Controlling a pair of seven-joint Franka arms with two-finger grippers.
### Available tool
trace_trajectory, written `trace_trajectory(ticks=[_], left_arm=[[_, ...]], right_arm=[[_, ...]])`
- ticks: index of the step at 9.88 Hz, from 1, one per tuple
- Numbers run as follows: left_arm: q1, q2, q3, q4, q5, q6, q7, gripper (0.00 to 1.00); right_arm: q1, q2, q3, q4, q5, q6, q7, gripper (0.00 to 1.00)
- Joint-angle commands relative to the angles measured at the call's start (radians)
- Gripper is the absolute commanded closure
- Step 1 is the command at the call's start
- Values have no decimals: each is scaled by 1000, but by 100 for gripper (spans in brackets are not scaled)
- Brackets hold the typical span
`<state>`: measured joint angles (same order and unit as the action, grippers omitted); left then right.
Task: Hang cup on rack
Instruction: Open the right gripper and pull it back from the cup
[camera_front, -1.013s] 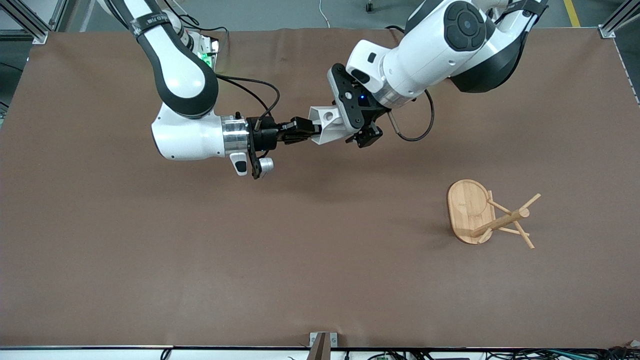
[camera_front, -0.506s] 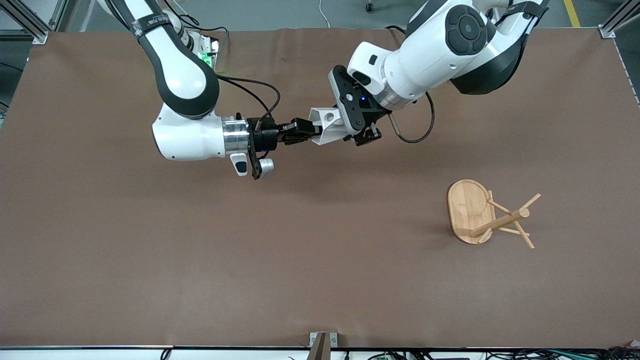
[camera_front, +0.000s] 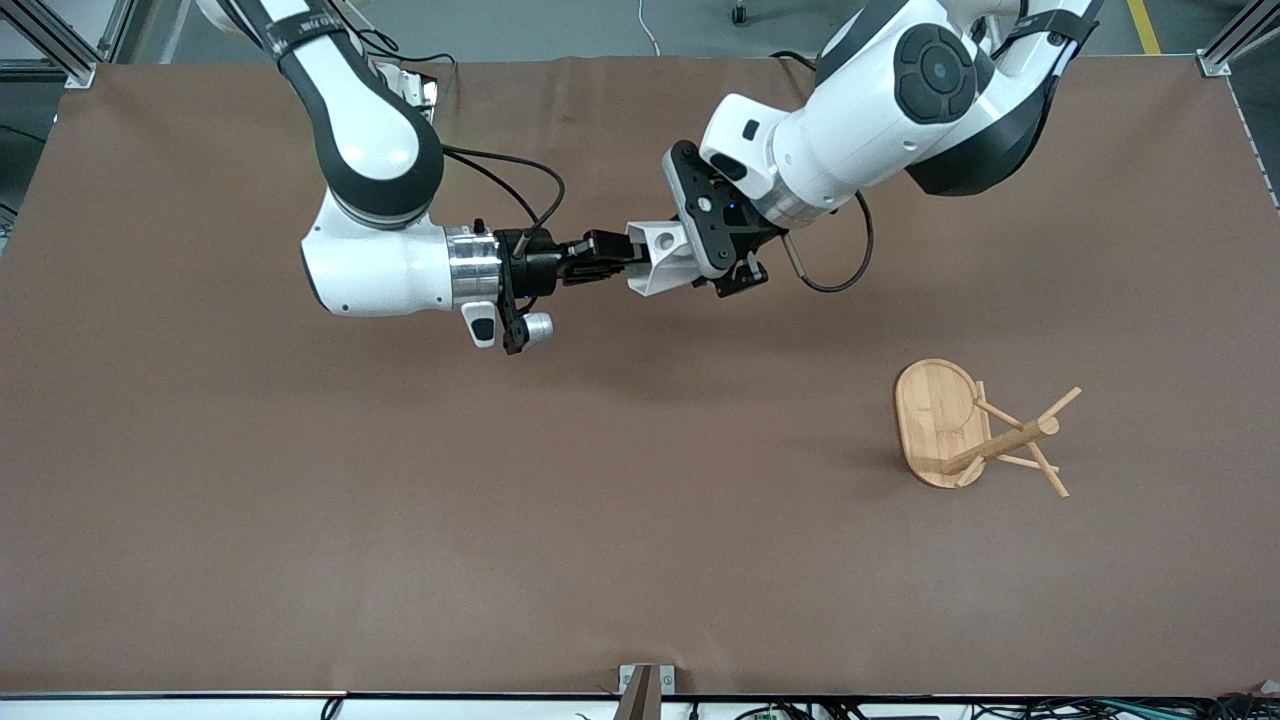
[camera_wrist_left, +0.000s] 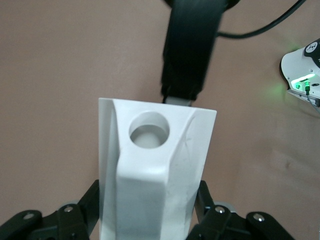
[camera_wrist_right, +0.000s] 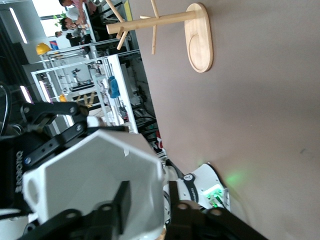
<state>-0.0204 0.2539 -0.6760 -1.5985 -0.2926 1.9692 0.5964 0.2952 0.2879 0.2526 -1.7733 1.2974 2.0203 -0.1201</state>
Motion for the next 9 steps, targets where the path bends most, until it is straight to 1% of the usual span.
trace_trajectory(ticks=[1,2,3,4,5,6,7,8,9], left_arm=[[22,10,-5,-28,3,13,20,100],[36,10,-5,-28,3,13,20,100],[46,10,-5,-26,-2,11,-1,100],[63,10,-5,-24,-7,10,-71,100],[89,10,-4,-17,9,11,-161,100],[120,-4,12,8,33,11,-241,100],[160,1,13,21,45,11,-329,100],[172,-2,15,22,55,11,-437,100],[175,-4,18,23,93,11,-601,100]], right_arm=[[-59,-26,-1,-12,-97,-9,34,0],[-89,-30,-9,-14,-210,-11,103,0],[-120,-53,-24,-12,-351,-18,243,0],[-142,-78,-45,-15,-503,-34,340,0],[-175,-88,-97,-9,-662,-105,364,0],[-189,-107,-183,-5,-785,-151,352,0],[-189,-115,-261,0,-907,-152,352,0],[-188,-116,-327,26,-1041,-152,347,0],[-192,-116,-341,75,-1214,-150,330,0]])
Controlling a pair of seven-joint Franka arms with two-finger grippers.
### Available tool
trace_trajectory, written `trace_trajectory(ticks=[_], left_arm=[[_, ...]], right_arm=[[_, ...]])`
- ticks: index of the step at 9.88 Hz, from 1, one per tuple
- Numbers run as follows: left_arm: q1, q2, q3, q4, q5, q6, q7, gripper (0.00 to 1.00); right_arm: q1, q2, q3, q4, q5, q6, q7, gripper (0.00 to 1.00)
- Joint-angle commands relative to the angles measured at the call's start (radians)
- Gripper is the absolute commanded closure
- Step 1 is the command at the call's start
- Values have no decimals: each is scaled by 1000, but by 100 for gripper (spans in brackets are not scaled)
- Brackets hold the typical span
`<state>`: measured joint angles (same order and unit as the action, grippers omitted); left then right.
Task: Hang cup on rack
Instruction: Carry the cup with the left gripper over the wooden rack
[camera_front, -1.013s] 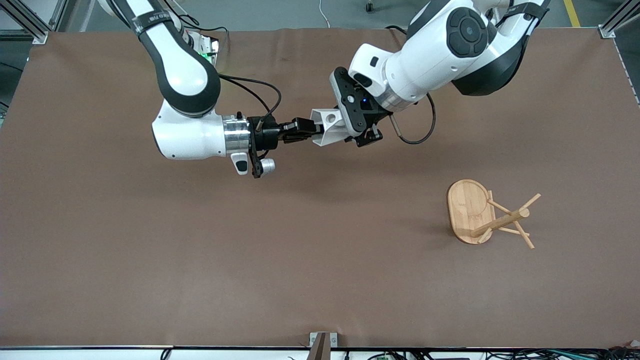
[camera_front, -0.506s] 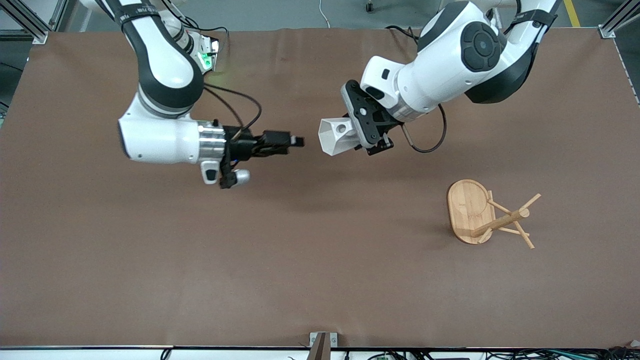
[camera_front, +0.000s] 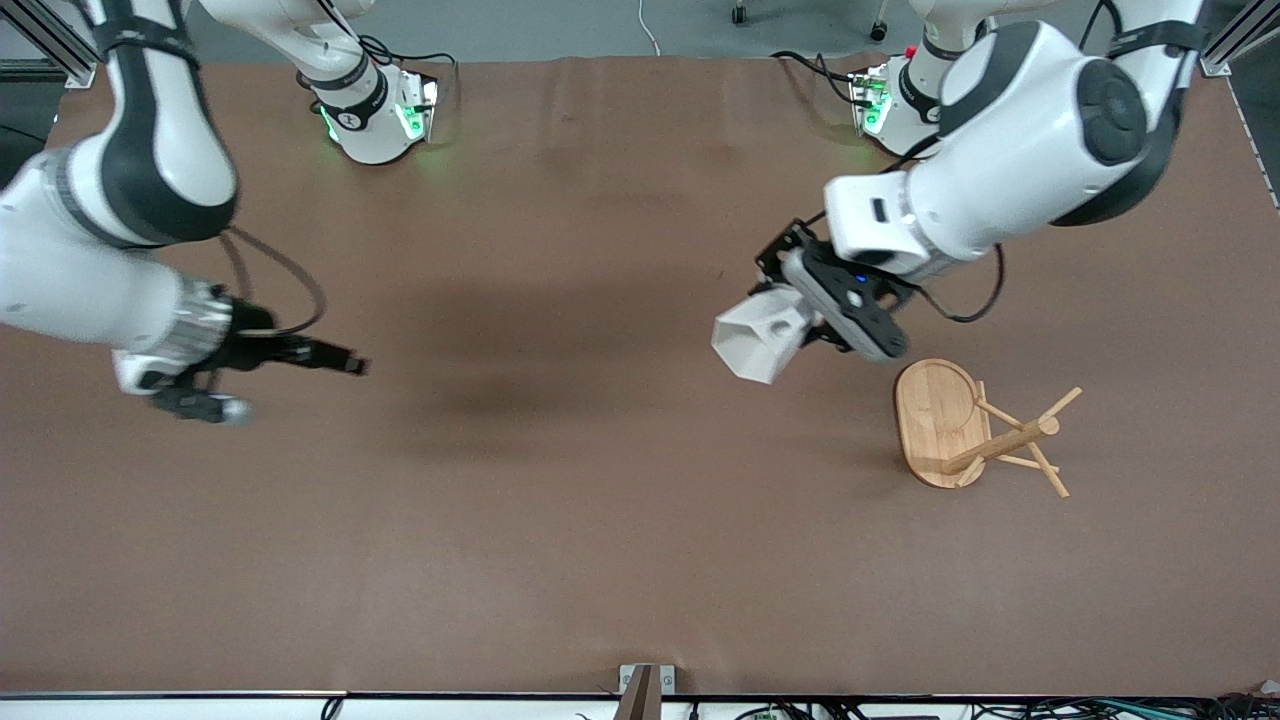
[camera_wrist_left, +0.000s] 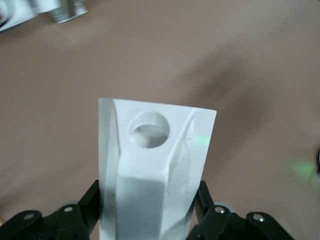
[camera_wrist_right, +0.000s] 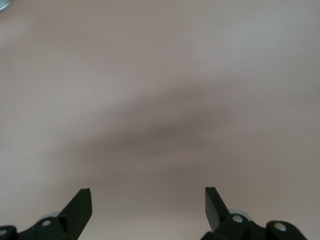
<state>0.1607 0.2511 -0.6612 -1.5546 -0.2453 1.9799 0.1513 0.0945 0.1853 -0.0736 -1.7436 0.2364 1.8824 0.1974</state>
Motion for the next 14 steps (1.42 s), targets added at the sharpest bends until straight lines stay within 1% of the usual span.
trace_trajectory(ticks=[1,2,3,4,5,6,7,8,9,10,11,14], left_arm=[[-9,-1,3,-21,119,1,-294,100],[-10,-1,2,-21,208,-1,-399,100],[-1,0,3,-22,237,-25,-412,100],[-6,2,11,-25,250,-74,-429,100],[-1,3,17,-28,279,-88,-437,100],[26,0,20,-30,282,-96,-438,100],[26,-4,31,-39,279,-99,-429,100],[4,-13,85,-71,264,-90,-406,100],[-44,-32,150,-111,220,-69,-385,100],[-64,-58,190,-177,160,-12,-360,100],[-61,-79,196,-255,140,57,-320,100],[-61,-90,198,-393,138,189,-305,99]], right_arm=[[1,-18,-20,100,-275,-19,-1,0],[-28,-36,-17,145,-298,-49,2,0],[-73,-67,-9,177,-289,-140,-1,0],[-108,-125,-6,188,-260,-222,-4,0],[-134,-186,-8,179,-237,-268,-27,0],[-151,-217,-9,181,-218,-328,-44,0],[-151,-234,-14,182,-216,-359,-52,0],[-148,-233,-12,196,-227,-373,-93,0],[-144,-231,-12,200,-227,-374,-102,0],[-142,-231,-11,205,-230,-373,-102,0],[-142,-230,-11,228,-230,-374,-104,0],[-136,-228,-11,231,-232,-374,-104,0]])
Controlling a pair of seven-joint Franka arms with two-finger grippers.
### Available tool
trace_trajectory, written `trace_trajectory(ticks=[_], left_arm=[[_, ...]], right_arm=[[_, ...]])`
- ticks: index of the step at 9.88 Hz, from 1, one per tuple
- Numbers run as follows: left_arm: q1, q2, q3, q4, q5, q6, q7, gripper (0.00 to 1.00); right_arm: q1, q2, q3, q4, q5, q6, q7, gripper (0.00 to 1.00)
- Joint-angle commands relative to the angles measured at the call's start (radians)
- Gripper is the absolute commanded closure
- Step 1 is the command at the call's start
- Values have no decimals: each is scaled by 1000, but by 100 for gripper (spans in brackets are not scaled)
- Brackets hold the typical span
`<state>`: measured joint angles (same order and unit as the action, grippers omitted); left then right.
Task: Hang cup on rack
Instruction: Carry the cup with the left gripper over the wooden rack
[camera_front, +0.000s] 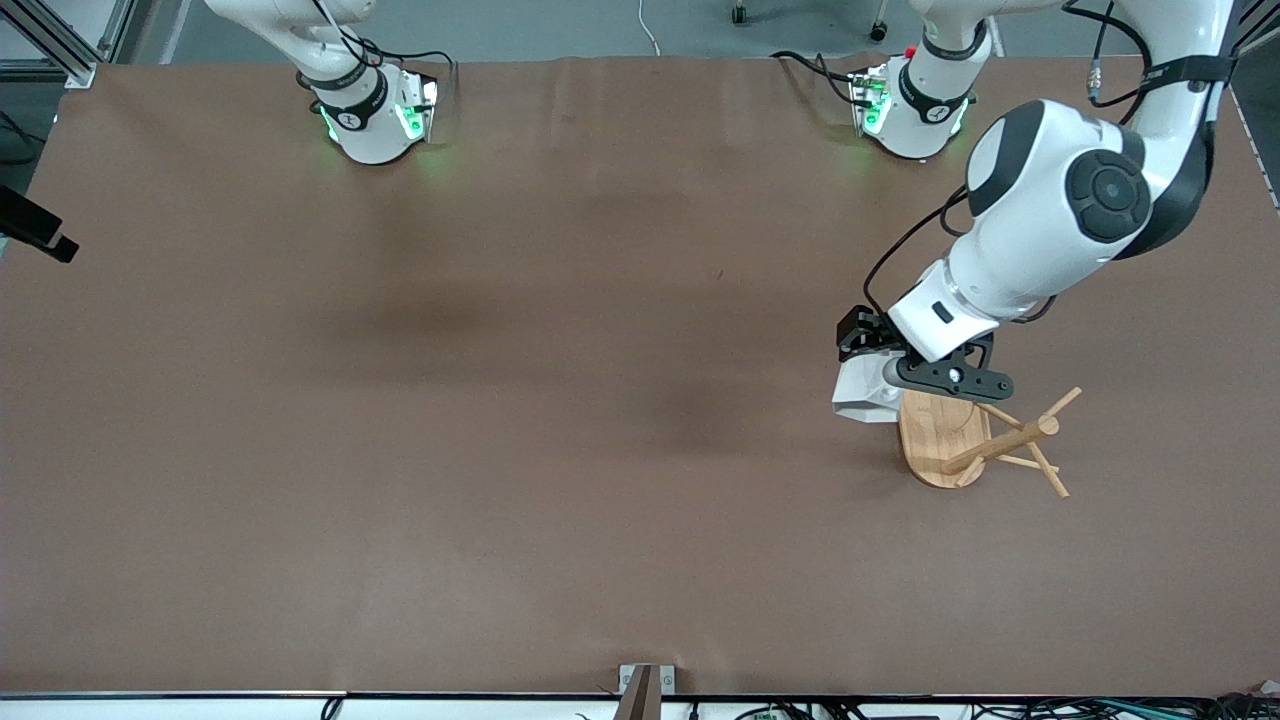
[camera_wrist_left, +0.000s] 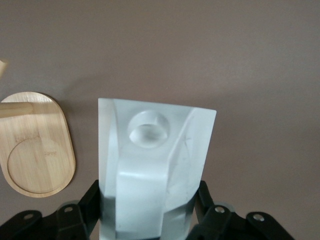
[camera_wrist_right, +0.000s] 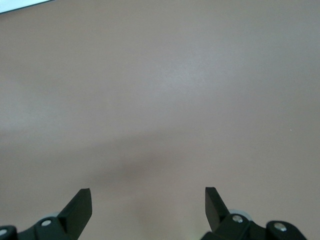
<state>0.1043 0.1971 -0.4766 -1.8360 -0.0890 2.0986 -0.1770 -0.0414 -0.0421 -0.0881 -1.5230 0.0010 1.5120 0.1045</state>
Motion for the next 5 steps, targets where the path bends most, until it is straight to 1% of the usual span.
trace_trajectory(ticks=[1,2,3,5], left_arm=[[-8,-34,15,-123,-17,84,31,99],[-8,-34,50,-123,-17,84,77,99],[-8,-33,70,-124,-20,84,127,99],[-5,-30,93,-124,-20,84,139,99]], right_arm=[[2,-1,4,10,4,-4,-11,0],[2,-1,5,10,4,-6,-11,0],[2,-1,5,10,4,-9,-9,0],[0,-1,4,10,4,-9,-11,0]])
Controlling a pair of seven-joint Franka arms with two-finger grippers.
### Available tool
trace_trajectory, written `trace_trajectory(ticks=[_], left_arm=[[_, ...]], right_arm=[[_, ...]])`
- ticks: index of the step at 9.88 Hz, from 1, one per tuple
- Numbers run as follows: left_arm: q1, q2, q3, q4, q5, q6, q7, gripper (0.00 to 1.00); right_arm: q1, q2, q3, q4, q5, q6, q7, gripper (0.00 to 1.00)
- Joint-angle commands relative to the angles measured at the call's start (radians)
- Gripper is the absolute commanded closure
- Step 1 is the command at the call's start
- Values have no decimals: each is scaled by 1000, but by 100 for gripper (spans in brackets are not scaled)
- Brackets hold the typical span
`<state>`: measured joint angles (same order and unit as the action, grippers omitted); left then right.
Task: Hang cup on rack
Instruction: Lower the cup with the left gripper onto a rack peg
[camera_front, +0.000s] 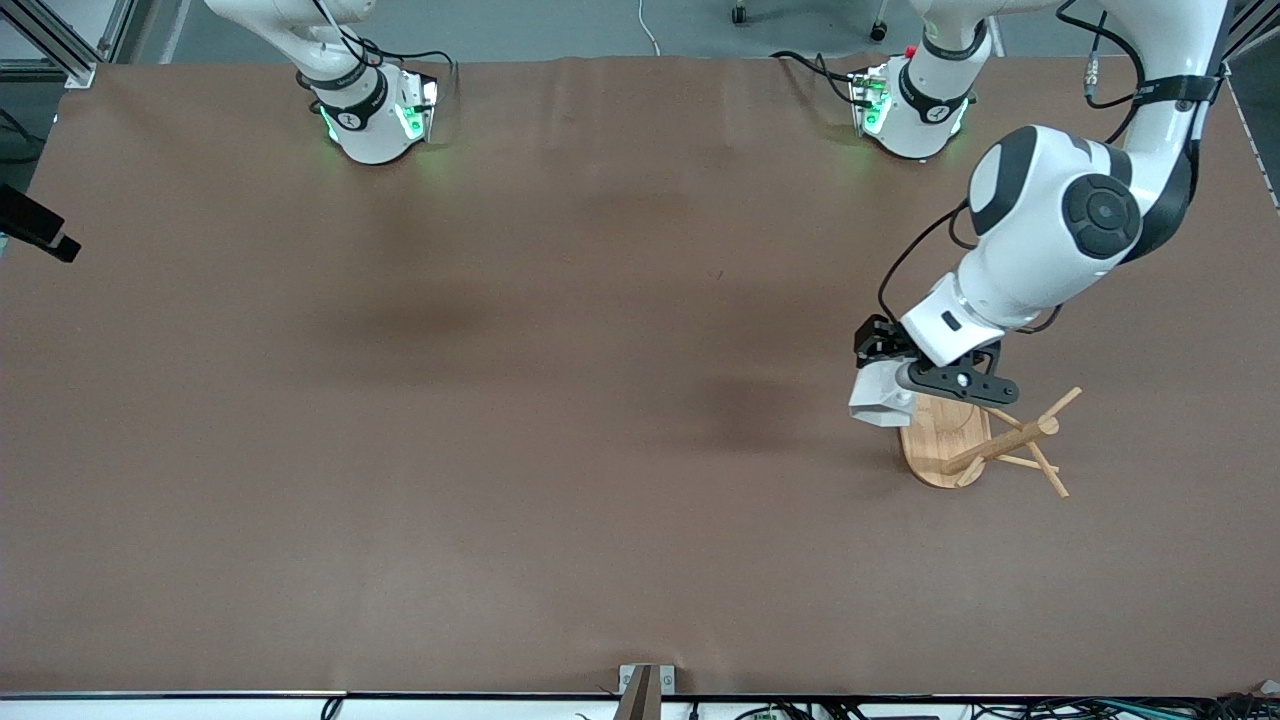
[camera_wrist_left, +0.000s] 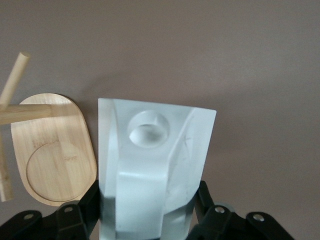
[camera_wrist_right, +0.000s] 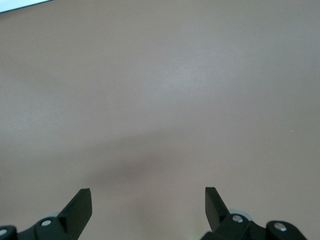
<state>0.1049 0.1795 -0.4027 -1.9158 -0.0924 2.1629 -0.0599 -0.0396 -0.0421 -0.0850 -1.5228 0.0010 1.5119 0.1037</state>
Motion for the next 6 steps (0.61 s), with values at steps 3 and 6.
trace_trajectory(ticks=[3,6], left_arm=[[-4,6,50,-39,-16,29,92,100],[1,29,58,-34,-16,57,149,100]], right_arm=[[0,-1,1,10,5,-10,-10,0],[-2,-1,1,10,5,-10,-12,0]])
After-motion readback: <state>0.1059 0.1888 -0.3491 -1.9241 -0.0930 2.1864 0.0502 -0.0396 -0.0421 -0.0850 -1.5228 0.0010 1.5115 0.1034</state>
